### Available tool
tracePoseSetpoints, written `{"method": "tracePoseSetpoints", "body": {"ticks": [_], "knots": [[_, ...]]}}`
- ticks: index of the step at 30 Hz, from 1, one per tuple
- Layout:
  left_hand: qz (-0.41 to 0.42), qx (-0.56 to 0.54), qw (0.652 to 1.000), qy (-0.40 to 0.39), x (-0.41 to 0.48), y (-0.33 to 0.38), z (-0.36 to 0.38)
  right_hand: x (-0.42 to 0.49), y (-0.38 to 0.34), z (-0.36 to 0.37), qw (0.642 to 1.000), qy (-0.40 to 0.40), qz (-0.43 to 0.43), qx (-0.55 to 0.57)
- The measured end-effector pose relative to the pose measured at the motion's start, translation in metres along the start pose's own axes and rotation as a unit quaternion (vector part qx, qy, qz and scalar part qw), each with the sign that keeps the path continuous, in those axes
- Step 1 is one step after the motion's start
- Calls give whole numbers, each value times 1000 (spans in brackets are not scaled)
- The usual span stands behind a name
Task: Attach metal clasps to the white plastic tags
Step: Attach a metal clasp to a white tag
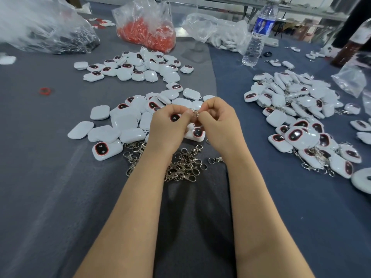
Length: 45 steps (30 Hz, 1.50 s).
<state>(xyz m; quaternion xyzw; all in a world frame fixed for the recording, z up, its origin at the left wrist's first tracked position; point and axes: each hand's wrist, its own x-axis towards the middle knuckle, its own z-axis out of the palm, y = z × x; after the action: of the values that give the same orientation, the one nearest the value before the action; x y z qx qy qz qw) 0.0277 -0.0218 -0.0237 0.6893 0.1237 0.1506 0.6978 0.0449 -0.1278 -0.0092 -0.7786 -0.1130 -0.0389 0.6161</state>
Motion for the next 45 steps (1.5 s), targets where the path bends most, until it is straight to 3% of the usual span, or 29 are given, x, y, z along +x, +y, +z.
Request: {"method": "tracePoseSetpoints", "body": {"ticks": [5,19,35,45], "knots": [[34,57,998,23,0,-2,-1,2,4,1,998,47,6,-29],[150,241,957,61,-1,-6,0,5,9,8,988,22,-31,-151],[153,225,961,50,-2,-4,1,6,8,5,993,23,11,-118],[146,246,958,19,-2,-7,3,6,9,3,987,14,-44,-157]]}}
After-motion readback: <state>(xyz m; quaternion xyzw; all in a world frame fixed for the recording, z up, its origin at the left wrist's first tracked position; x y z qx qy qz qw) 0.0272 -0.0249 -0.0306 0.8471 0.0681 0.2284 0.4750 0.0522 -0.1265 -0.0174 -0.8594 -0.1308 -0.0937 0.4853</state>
